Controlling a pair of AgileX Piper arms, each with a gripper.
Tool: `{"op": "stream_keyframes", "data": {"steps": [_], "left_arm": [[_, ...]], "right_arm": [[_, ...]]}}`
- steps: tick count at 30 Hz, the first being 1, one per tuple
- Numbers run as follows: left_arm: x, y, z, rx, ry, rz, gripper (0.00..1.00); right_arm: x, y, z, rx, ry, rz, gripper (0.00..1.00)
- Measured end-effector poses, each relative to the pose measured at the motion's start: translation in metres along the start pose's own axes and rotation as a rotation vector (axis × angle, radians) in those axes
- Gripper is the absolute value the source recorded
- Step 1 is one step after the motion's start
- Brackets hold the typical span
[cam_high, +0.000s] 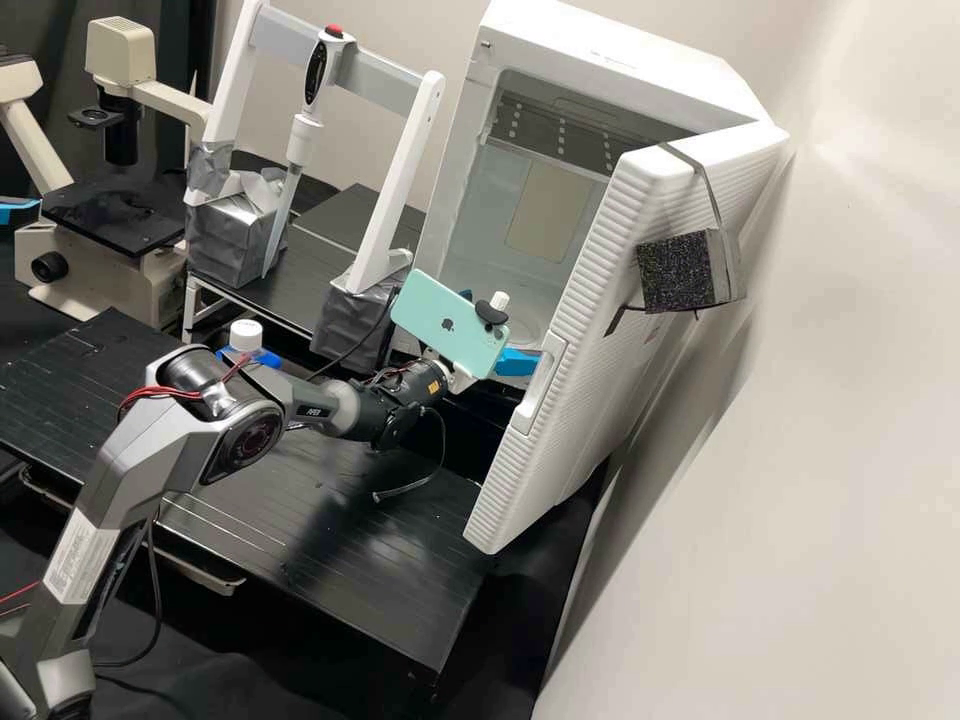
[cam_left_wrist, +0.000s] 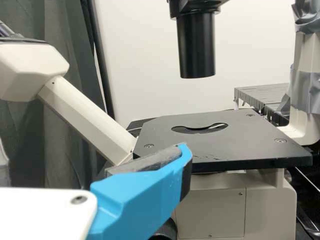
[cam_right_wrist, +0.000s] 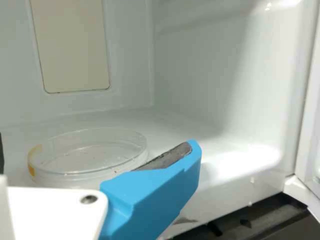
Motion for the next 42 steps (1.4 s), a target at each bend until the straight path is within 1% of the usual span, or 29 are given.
{"op": "stream_keyframes", "data": {"steps": [3,7,10,12,13,32,35,42], "left_arm": [[0.0,0.0,0.0,0.0,0.0,0.0,1.0],[0.0,0.0,0.0,0.0,0.0,0.0,1.0],[0.0,0.0,0.0,0.0,0.0,0.0,1.0],[0.0,0.0,0.0,0.0,0.0,0.0,1.0],[0.0,0.0,0.0,0.0,0.0,0.0,1.0],[0.0,0.0,0.0,0.0,0.0,0.0,1.0],[0.0,0.0,0.0,0.0,0.0,0.0,1.0],[0.0,0.0,0.0,0.0,0.0,0.0,1.0]], "right_arm": [[0.004,-0.002,-0.002,0.0,0.0,-0.009,1.0],[0.008,-0.007,-0.004,-0.021,0.002,-0.019,1.0],[0.012,-0.011,-0.005,-0.028,0.005,-0.026,1.0],[0.014,-0.012,-0.006,-0.027,0.0,-0.033,1.0],[0.015,-0.012,-0.006,-0.027,0.002,-0.032,0.0],[0.017,-0.015,-0.004,-0.027,-0.014,-0.046,0.0],[0.017,-0.015,-0.004,-0.018,-0.014,-0.046,0.0],[0.017,-0.015,-0.004,-0.012,-0.014,-0.046,0.0]]}}
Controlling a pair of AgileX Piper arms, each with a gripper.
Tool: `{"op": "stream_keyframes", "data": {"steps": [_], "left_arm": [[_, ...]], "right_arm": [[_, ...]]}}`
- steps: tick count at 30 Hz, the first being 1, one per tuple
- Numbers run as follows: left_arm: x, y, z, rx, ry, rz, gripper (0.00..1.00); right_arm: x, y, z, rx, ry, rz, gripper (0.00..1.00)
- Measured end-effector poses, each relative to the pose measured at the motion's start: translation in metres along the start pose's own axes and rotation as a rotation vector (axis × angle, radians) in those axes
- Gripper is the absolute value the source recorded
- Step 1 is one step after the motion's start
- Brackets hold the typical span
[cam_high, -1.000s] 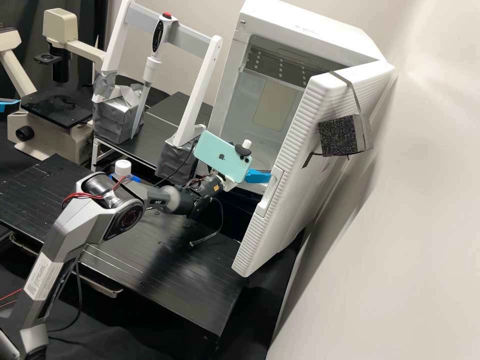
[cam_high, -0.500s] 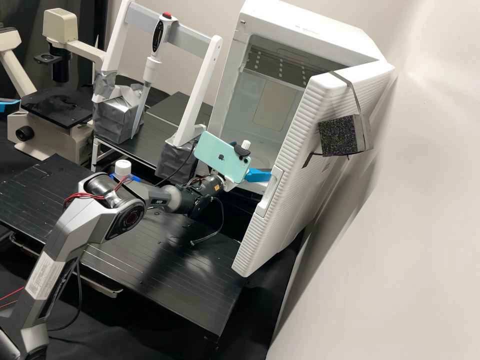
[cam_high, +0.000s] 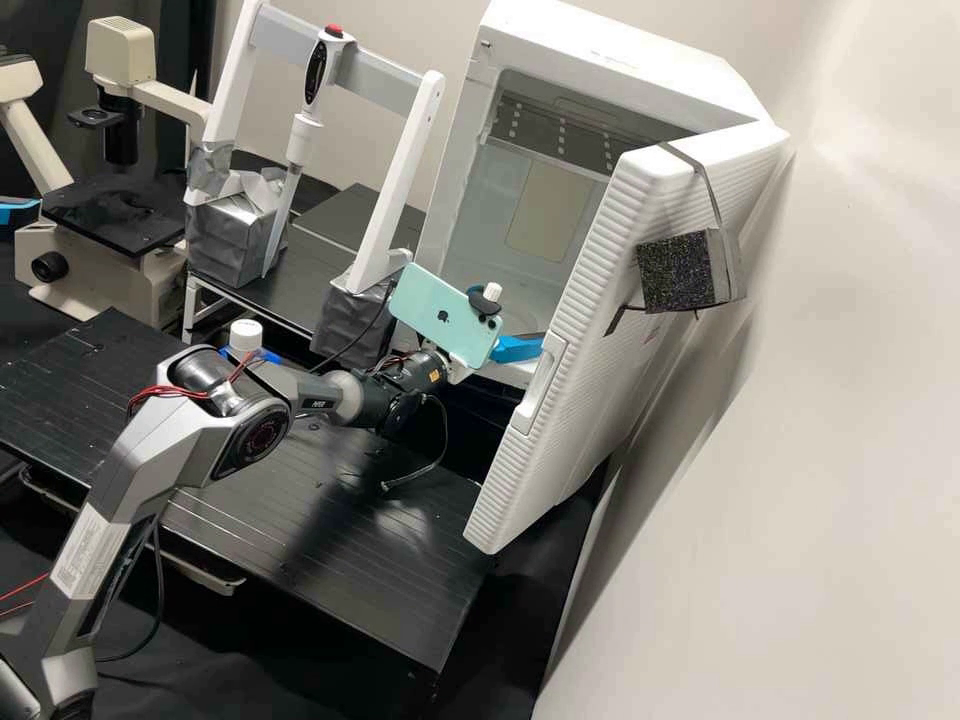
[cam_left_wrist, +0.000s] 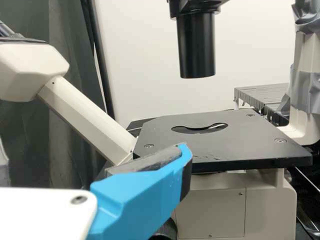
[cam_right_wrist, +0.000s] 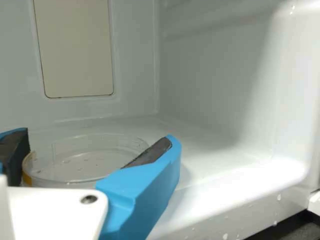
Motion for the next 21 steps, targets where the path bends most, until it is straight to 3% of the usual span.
{"op": "stream_keyframes", "data": {"steps": [19,21], "left_arm": [[0.0,0.0,0.0,0.0,0.0,0.0,1.0],[0.0,0.0,0.0,0.0,0.0,0.0,1.0]], "right_arm": [[-0.013,0.004,0.003,0.017,0.008,-0.011,0.0],[-0.019,0.011,0.003,0.032,0.0,-0.005,0.0]]}}
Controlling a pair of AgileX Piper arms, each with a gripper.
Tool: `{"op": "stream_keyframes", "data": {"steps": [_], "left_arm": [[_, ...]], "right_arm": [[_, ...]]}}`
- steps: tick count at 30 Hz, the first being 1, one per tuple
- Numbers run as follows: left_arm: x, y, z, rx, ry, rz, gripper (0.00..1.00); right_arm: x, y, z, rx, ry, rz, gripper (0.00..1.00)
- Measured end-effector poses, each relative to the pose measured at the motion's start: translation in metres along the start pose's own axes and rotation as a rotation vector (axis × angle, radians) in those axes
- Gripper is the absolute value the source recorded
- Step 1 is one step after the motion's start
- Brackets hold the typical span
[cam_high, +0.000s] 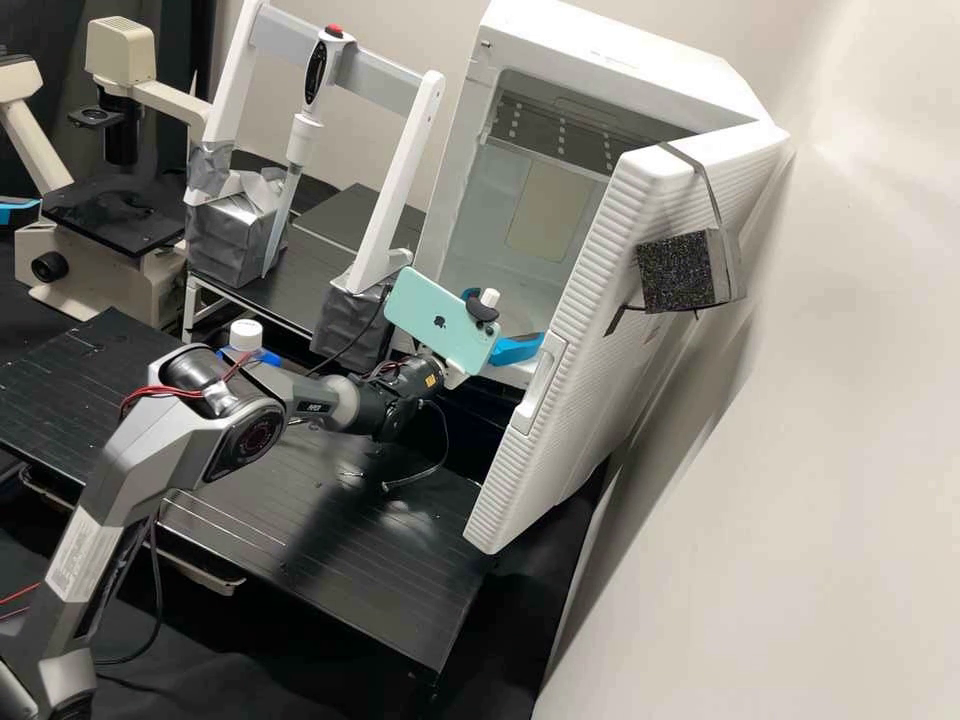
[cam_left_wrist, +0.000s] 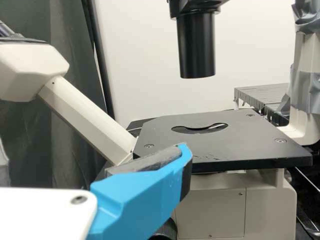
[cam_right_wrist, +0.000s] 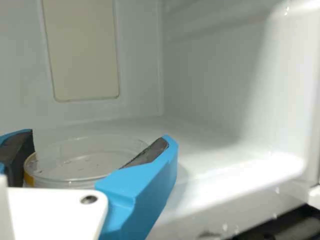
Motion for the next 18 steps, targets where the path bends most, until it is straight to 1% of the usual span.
{"op": "stream_keyframes", "data": {"steps": [4,8,16,18], "left_arm": [[0.0,0.0,0.0,0.0,0.0,0.0,1.0],[0.0,0.0,0.0,0.0,0.0,0.0,1.0],[0.0,0.0,0.0,0.0,0.0,0.0,1.0],[0.0,0.0,0.0,0.0,0.0,0.0,1.0]], "right_arm": [[-0.014,0.018,-0.002,0.023,0.0,0.036,0.0],[-0.024,0.034,-0.006,0.027,0.004,0.074,0.0],[-0.028,0.045,-0.017,0.025,0.063,0.121,0.0],[-0.031,0.044,-0.017,0.025,0.061,0.119,0.0]]}}
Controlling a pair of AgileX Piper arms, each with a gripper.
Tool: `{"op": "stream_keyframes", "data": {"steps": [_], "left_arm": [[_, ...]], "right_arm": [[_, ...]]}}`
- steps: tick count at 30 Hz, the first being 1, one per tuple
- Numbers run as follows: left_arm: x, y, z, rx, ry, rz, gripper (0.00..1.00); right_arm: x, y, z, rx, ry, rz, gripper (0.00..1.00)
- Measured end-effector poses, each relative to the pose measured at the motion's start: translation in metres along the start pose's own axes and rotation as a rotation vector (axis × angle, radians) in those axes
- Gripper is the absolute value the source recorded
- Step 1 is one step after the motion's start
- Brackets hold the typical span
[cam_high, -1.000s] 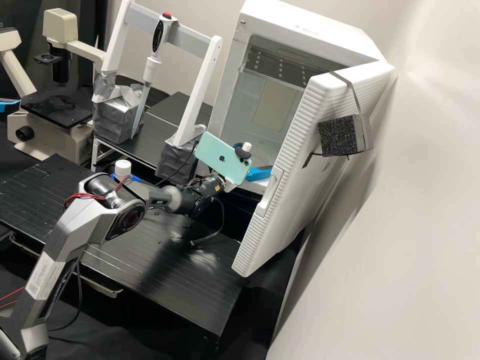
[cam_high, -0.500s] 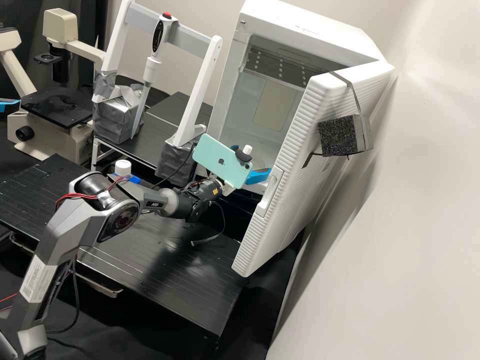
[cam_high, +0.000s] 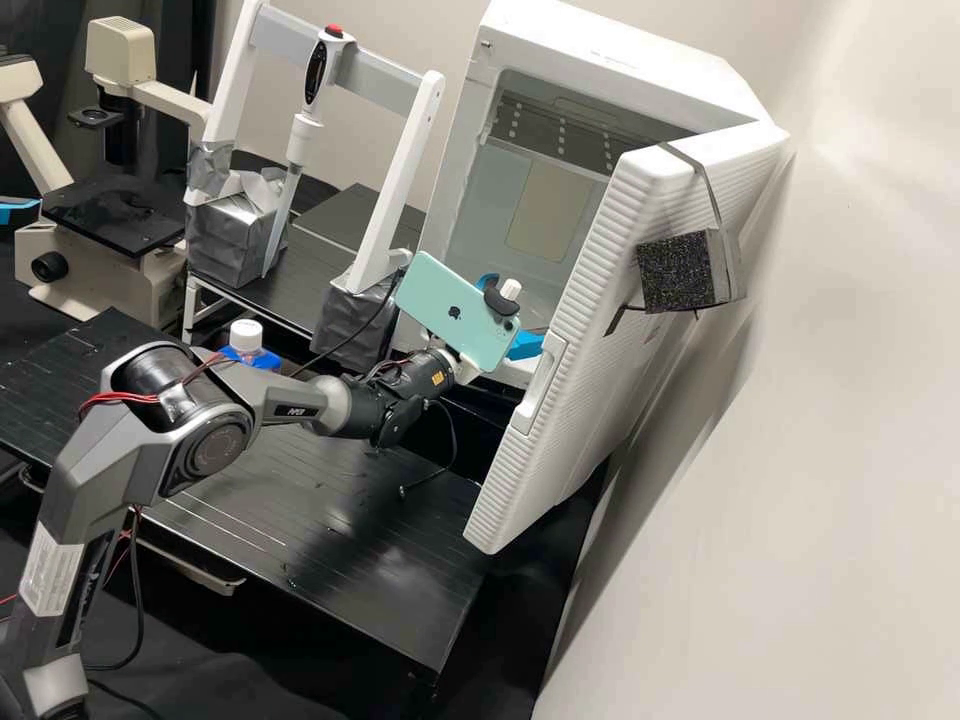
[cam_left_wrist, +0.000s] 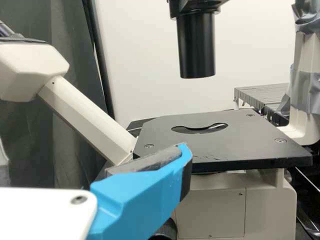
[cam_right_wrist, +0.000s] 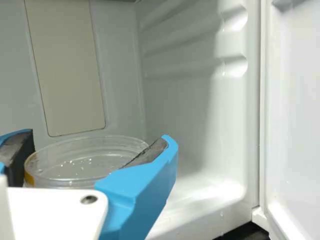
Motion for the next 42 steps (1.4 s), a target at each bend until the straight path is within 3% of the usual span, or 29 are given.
{"op": "stream_keyframes", "data": {"steps": [9,17,24,27,36,42], "left_arm": [[0.0,0.0,0.0,0.0,0.0,0.0,1.0],[0.0,0.0,0.0,0.0,0.0,0.0,1.0],[0.0,0.0,0.0,0.0,0.0,0.0,1.0],[0.0,0.0,0.0,0.0,0.0,0.0,1.0],[0.0,0.0,0.0,0.0,0.0,0.0,1.0],[0.0,0.0,0.0,0.0,0.0,0.0,1.0]], "right_arm": [[-0.033,0.0,0.003,0.004,-0.001,0.004,0.0],[-0.095,0.009,0.006,0.006,0.007,0.053,0.0],[-0.157,0.003,-0.011,0.059,0.108,0.043,0.0],[-0.178,-0.01,-0.021,0.061,0.161,-0.011,0.0],[-0.217,-0.067,-0.06,0.068,0.354,-0.299,0.0],[-0.228,-0.088,-0.079,0.063,0.442,-0.394,0.0]]}}
